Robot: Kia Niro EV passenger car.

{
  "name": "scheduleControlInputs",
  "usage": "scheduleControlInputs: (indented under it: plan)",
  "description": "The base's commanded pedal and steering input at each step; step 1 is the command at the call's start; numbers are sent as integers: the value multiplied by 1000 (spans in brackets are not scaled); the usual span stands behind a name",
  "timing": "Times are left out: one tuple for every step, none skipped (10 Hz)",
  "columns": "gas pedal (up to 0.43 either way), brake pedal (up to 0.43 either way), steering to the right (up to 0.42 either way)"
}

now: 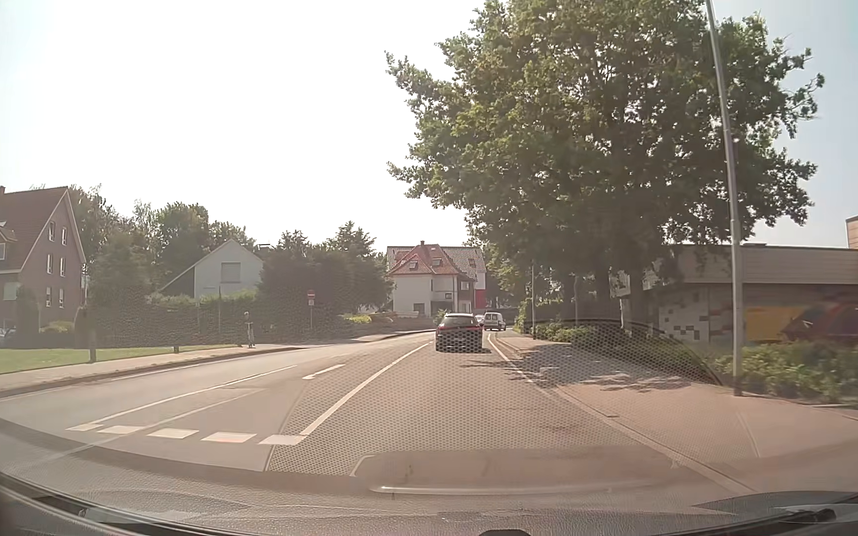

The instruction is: Follow the waypoints while adhering to traffic rules and regulations

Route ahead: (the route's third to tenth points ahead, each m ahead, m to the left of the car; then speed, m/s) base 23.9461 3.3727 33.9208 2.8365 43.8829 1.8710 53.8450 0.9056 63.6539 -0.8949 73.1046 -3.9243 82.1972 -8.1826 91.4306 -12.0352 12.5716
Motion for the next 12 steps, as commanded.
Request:
scheduleControlInputs:
  plan:
    - [169, 0, -7]
    - [169, 0, -6]
    - [169, 0, -5]
    - [177, 0, -4]
    - [189, 0, -4]
    - [189, 0, -3]
    - [189, 0, -2]
    - [197, 0, -1]
    - [197, 0, 0]
    - [189, 0, 0]
    - [189, 0, 0]
    - [189, 0, 1]
